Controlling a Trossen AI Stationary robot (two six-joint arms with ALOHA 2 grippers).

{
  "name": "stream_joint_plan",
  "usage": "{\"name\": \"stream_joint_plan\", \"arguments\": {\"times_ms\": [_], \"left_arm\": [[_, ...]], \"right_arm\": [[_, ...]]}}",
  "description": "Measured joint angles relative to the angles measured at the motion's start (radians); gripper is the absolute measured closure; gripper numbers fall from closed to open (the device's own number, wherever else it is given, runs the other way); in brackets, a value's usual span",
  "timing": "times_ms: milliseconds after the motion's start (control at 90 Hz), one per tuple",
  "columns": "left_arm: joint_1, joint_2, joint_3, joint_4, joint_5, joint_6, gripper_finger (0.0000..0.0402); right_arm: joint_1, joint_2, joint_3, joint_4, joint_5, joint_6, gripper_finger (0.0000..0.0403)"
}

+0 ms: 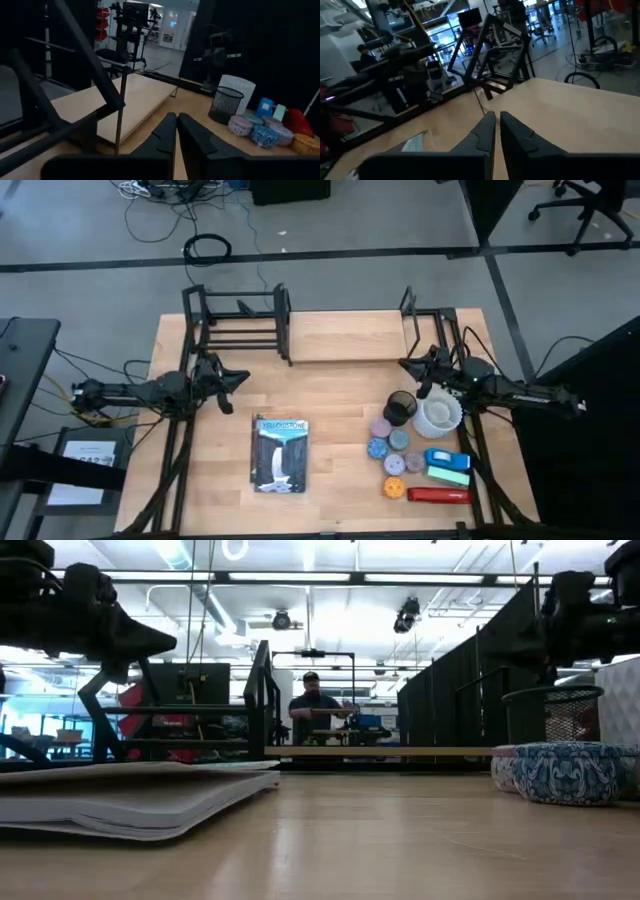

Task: Stock shelves
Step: Return to Home Position

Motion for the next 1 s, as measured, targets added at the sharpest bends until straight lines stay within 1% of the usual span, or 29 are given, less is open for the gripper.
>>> {"name": "stream_joint_plan", "arguments": {"times_ms": [311,556,722,789,1000], "left_arm": [[0.0,0.0,0.0,0.013,-0.001,0.0,0.0402],[-0.001,-0.014,0.0,0.02,0.0,0.0,0.0402],[-0.001,-0.034,-0.001,0.018,0.001,0.0,0.0402],[0.0,-0.042,-0.001,0.02,0.001,0.0,0.0402],[0.0,-0.042,-0.001,0.043,0.004,-0.001,0.0402]], "right_arm": [[0.001,0.0,0.0,0.002,0.0,-0.001,0.04],[0.086,-0.051,-0.001,0.002,0.007,-0.002,0.0399],[0.118,-0.106,-0.001,0.002,0.004,-0.002,0.0396],[0.126,-0.103,-0.001,0.028,0.005,-0.001,0.0396],[0.16,-0.103,-0.001,0.035,0.003,-0.002,0.0398]]}}
